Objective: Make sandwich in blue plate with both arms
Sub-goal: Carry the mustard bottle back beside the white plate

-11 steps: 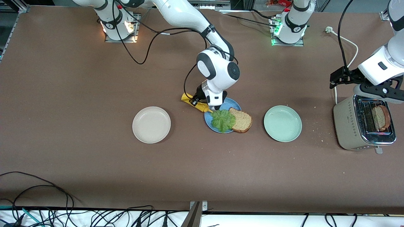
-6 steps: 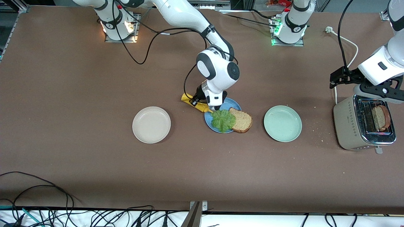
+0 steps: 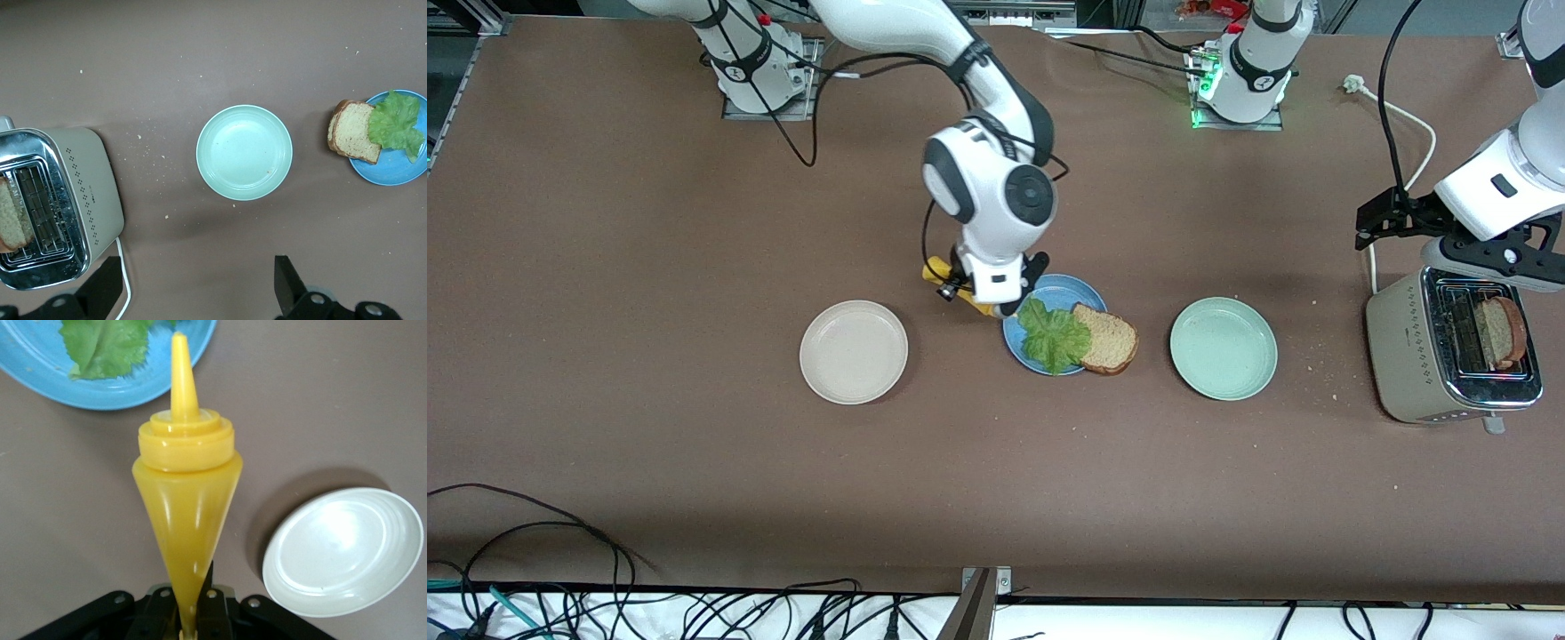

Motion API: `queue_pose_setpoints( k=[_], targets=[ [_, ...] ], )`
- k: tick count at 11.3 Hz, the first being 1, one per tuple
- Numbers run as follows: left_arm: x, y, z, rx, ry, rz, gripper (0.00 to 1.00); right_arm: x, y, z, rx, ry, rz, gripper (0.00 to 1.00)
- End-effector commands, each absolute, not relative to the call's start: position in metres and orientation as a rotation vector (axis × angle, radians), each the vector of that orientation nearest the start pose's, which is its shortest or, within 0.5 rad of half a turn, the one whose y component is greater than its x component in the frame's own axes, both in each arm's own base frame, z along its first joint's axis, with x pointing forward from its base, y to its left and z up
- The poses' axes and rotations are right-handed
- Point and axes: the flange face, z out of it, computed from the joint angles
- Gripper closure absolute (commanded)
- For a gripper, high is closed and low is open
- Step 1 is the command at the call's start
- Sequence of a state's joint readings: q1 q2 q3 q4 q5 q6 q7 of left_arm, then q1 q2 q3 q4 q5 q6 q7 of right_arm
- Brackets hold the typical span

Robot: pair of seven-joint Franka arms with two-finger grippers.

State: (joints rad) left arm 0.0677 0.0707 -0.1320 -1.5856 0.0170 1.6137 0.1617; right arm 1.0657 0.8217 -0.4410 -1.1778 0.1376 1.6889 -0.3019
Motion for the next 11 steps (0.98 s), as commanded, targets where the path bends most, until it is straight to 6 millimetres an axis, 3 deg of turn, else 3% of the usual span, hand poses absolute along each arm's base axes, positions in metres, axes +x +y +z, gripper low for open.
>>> queue_pose_setpoints(
  k=[1, 3, 4, 6, 8, 10, 11],
  targets=[
    [0.577, -0.032, 0.587, -3.138, 0.379, 0.067, 0.0, 0.537, 0.428, 0.374, -2.772, -1.526, 0.291, 1.0],
    [0.58, -0.023, 0.581, -3.127, 0.34, 0.085, 0.0, 0.566, 0.377, 0.394, -2.669, -1.518, 0.247, 1.0],
    [0.584, 0.0, 0.575, -3.135, 0.283, 0.095, 0.0, 0.583, 0.348, 0.402, -2.593, -1.555, 0.218, 1.0],
    [0.595, 0.064, 0.542, -3.161, 0.139, 0.171, 0.0, 0.612, 0.293, 0.41, -2.409, -1.554, 0.131, 1.0],
    [0.608, 0.117, 0.525, -3.176, 0.065, 0.181, 0.0, 0.645, 0.221, 0.407, -2.271, -1.522, 0.001, 1.0],
    [0.619, 0.187, 0.504, -3.166, 0.098, 0.192, 0.0, 0.671, 0.143, 0.382, -2.046, -1.476, -0.163, 1.0],
    [0.627, 0.206, 0.492, -3.139, 0.128, 0.202, 0.0, 0.678, 0.11, 0.371, -1.953, -1.485, -0.257, 1.0]
  ],
)
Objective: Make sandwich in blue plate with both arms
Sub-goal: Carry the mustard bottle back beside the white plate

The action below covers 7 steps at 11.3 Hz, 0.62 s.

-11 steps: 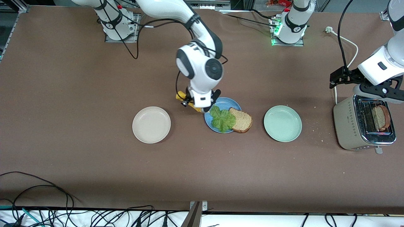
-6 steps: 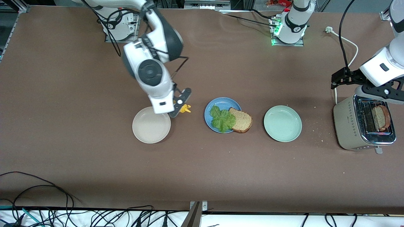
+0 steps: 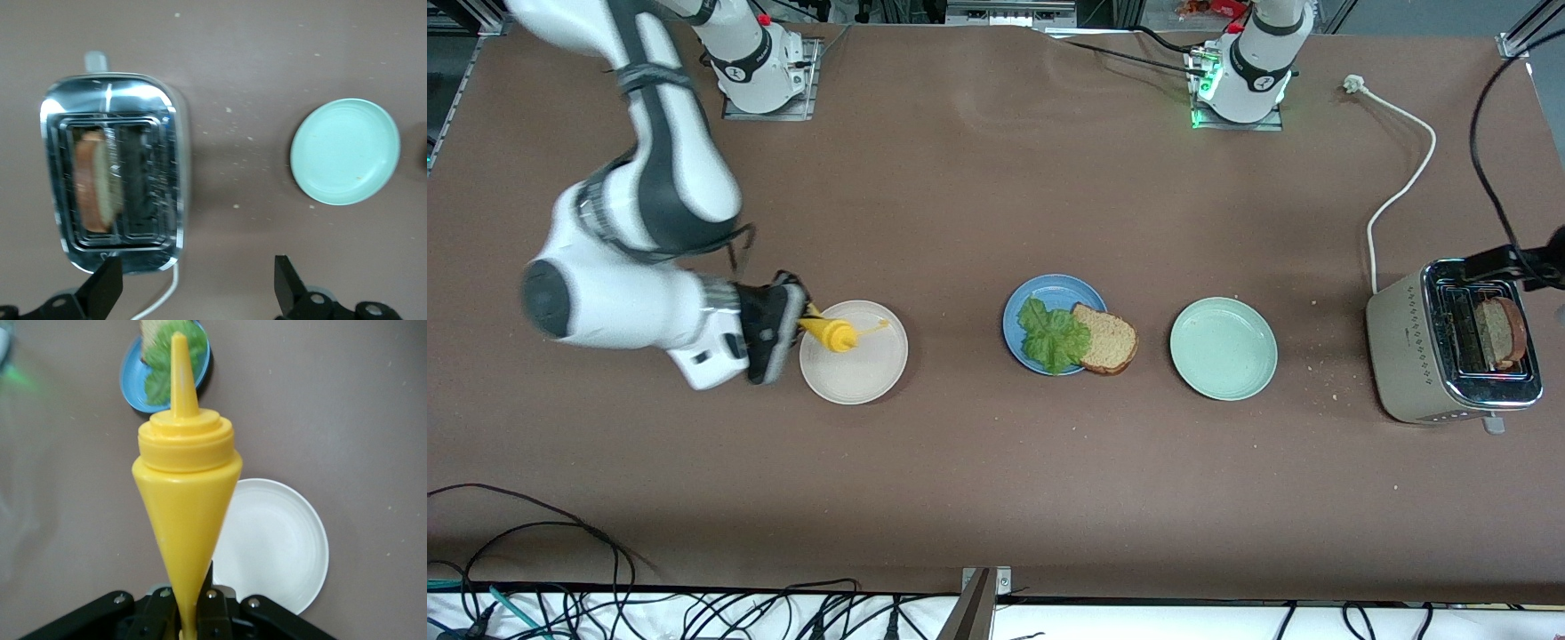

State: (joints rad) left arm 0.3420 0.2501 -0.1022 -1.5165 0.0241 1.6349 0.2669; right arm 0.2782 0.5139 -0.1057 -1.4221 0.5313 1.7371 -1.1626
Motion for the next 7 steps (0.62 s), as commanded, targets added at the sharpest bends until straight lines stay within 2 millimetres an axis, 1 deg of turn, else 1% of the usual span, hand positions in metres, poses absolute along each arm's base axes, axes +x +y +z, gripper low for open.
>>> queue_pose_setpoints(
  k=[1, 2, 3, 4, 5, 6, 7],
  targets=[
    [0.633, 0.225, 0.481, -3.098, 0.126, 0.177, 0.0, 0.679, 0.082, 0.353, -1.871, -1.449, -0.288, 1.0],
    [0.637, 0.24, 0.468, -3.081, 0.106, 0.15, 0.0, 0.68, 0.054, 0.337, -1.796, -1.403, -0.345, 1.0],
    [0.642, 0.25, 0.449, -3.081, 0.093, 0.137, 0.0, 0.681, 0.041, 0.321, -1.725, -1.415, -0.419, 1.0],
    [0.643, 0.259, 0.428, -3.089, 0.071, 0.16, 0.01, 0.681, 0.026, 0.301, -1.661, -1.433, -0.467, 1.0],
    [0.641, 0.264, 0.413, -3.096, 0.052, 0.194, 0.06, 0.678, 0.016, 0.279, -1.599, -1.437, -0.495, 1.0],
    [0.637, 0.265, 0.402, -3.074, 0.068, 0.244, 0.14, 0.676, 0.002, 0.258, -1.56, -1.446, -0.52, 1.0],
    [0.634, 0.264, 0.395, -3.038, 0.096, 0.298, 0.24, 0.678, -0.018, 0.238, -1.535, -1.468, -0.562, 1.0]
  ],
)
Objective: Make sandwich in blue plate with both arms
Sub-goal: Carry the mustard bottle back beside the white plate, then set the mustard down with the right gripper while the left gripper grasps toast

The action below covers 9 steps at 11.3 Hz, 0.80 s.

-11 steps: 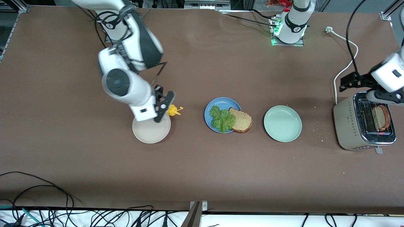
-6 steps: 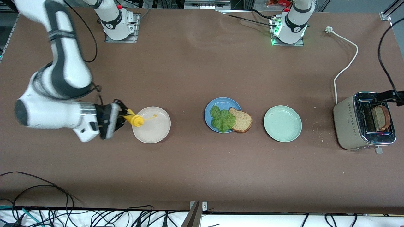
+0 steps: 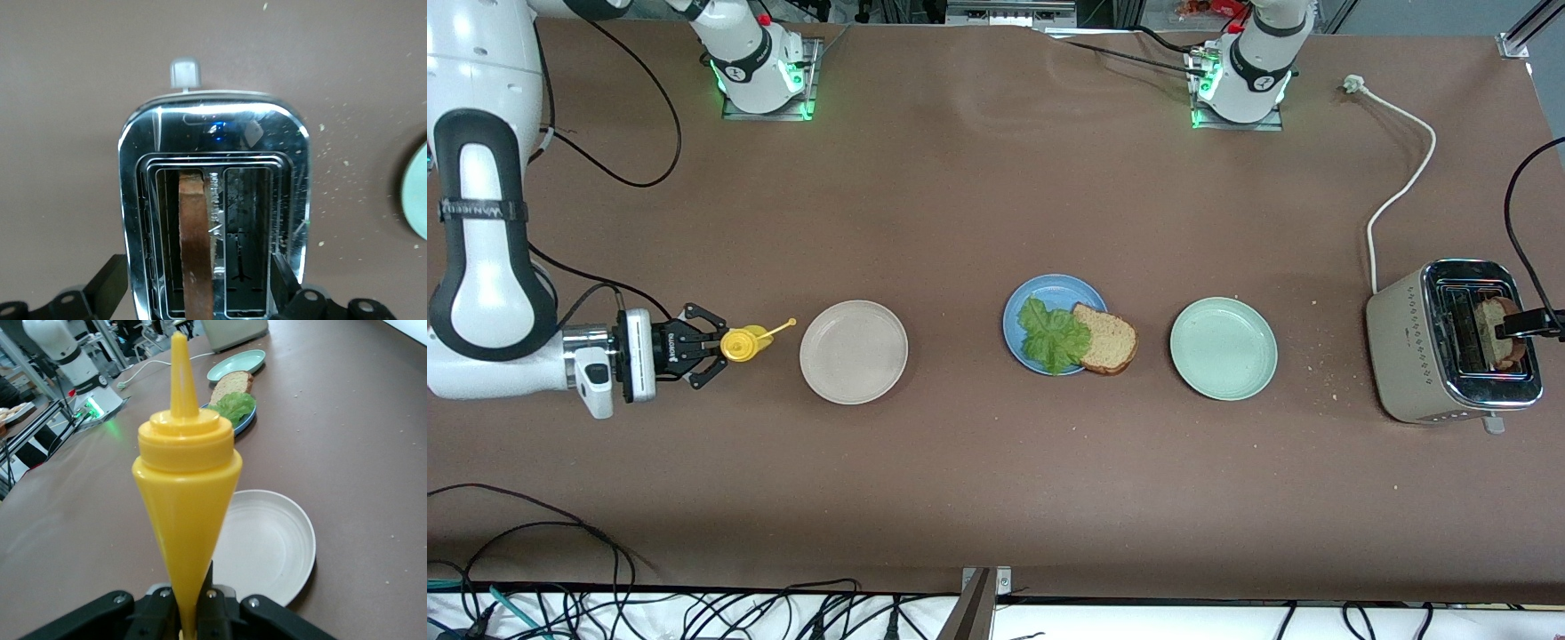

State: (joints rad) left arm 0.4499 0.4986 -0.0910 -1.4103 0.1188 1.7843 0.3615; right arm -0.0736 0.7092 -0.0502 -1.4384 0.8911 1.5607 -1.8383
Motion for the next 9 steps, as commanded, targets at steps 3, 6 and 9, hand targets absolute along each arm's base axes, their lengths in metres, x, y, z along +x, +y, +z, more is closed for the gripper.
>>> queue_pose_setpoints(
  k=[3, 6, 9],
  targets=[
    [0.632, 0.263, 0.382, -3.006, 0.133, 0.379, 1.0, 0.685, -0.041, 0.194, -1.408, -1.522, -0.615, 1.0],
    [0.629, 0.259, 0.39, -3.021, 0.103, 0.417, 1.0, 0.679, -0.047, 0.151, -1.349, -1.518, -0.661, 1.0],
    [0.622, 0.244, 0.425, -3.007, 0.108, 0.444, 1.0, 0.67, -0.048, 0.108, -1.295, -1.454, -0.712, 1.0]
  ],
)
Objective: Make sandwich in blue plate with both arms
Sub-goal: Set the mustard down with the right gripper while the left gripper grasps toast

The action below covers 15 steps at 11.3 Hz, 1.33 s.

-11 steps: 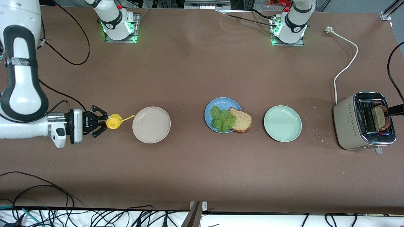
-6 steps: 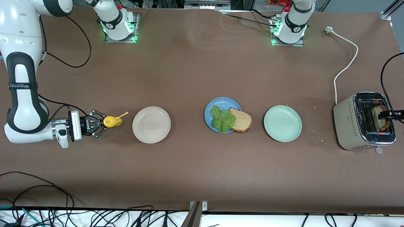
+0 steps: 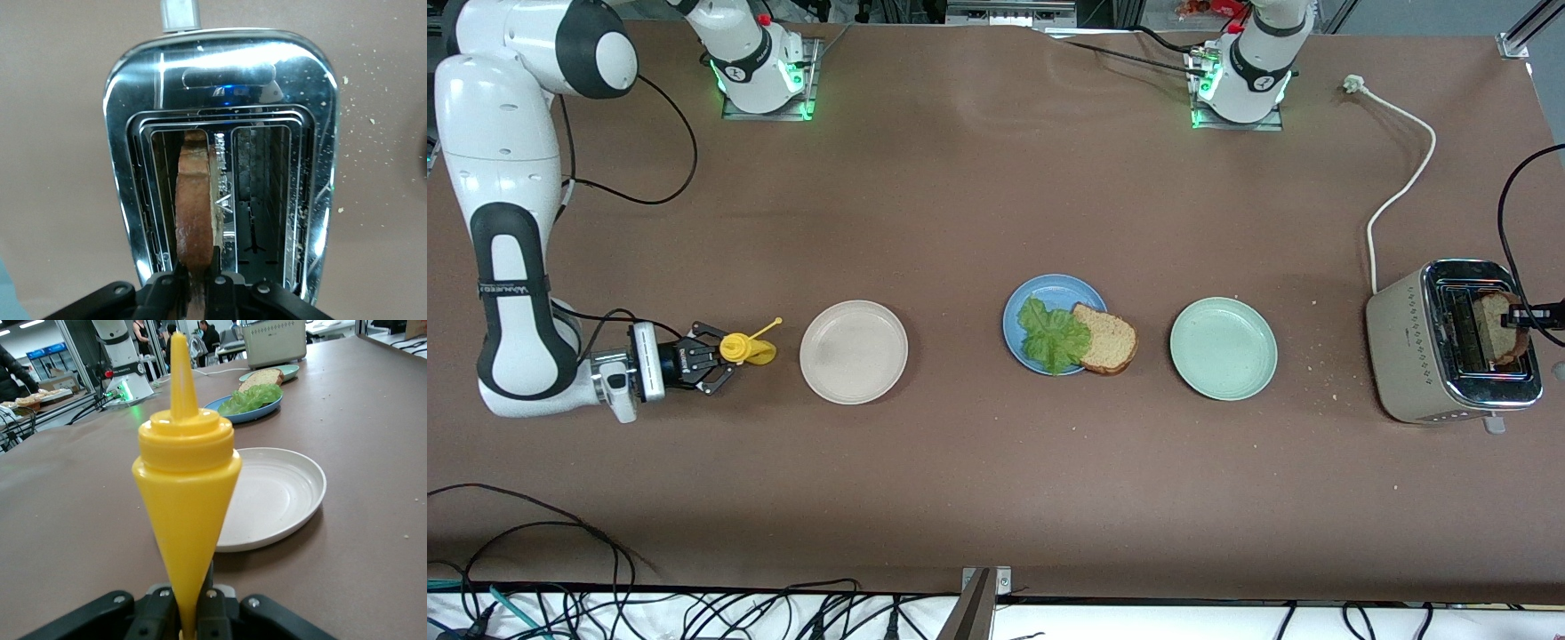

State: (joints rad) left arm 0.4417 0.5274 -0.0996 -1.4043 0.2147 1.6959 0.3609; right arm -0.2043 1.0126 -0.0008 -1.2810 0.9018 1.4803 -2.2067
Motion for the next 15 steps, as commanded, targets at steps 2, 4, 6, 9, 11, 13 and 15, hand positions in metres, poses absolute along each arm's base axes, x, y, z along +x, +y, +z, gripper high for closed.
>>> queue_pose_setpoints(
  k=[2, 4, 6, 9, 11, 13, 15],
  targets=[
    [0.62, 0.212, 0.477, -2.986, 0.148, 0.453, 1.0, 0.67, -0.047, 0.106, -1.29, -1.448, -0.719, 1.0],
    [0.623, 0.155, 0.523, -2.963, 0.252, 0.427, 1.0, 0.67, -0.047, 0.105, -1.287, -1.454, -0.731, 1.0],
    [0.617, 0.093, 0.552, -2.966, 0.386, 0.439, 1.0, 0.673, -0.045, 0.109, -1.275, -1.426, -0.774, 0.86],
    [0.605, -0.045, 0.55, -3.026, 0.723, 0.564, 1.0, 0.677, -0.048, 0.117, -1.257, -1.449, -0.82, 0.0],
    [0.606, -0.11, 0.519, -3.163, 0.783, 0.675, 1.0, 0.677, -0.049, 0.118, -1.256, -1.451, -0.821, 0.0],
    [0.607, -0.178, 0.485, -3.255, 0.715, 0.788, 1.0, 0.677, -0.051, 0.12, -1.257, -1.454, -0.823, 0.0],
    [0.611, -0.238, 0.467, -3.389, 0.654, 0.753, 1.0, 0.675, -0.081, 0.131, -1.296, -1.499, -0.814, 0.0]
  ],
)
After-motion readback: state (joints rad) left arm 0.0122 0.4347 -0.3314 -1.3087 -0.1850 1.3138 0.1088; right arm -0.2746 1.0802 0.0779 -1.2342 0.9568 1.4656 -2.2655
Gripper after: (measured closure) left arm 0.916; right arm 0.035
